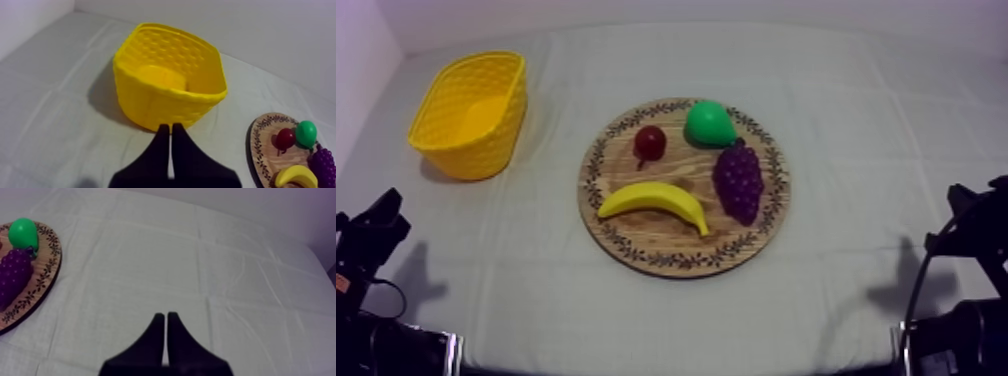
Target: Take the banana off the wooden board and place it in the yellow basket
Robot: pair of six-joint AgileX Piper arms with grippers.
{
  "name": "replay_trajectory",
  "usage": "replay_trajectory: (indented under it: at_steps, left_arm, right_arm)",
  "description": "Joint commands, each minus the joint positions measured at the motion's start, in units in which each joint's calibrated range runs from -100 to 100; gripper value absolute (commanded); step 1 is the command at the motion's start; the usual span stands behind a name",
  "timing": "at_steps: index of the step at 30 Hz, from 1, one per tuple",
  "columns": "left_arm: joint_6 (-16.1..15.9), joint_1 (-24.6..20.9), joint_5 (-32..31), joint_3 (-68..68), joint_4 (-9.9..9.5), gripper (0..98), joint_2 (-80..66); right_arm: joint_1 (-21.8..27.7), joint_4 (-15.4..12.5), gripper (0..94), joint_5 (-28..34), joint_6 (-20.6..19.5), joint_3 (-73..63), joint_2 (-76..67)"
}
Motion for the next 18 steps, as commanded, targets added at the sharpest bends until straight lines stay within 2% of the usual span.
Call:
replay_trajectory:
  at_steps: [1, 13, 18]
  left_arm:
    - [-7.62, 8.11, 0.08, 0.01, -0.06, 0.1, -0.29]
    - [-10.11, 8.2, 0.61, 0.01, -0.05, 0.1, -0.29]
    - [-9.16, 8.24, 1.02, 0.01, 0.02, 0.1, -0.29]
  right_arm:
    - [-0.01, 0.01, 0.3, -0.07, 0.01, 0.02, -0.02]
    - [-0.01, 0.01, 0.3, -0.07, 0.01, 0.02, -0.02]
    - [-0.01, 0.01, 0.3, -0.07, 0.01, 0.02, -0.02]
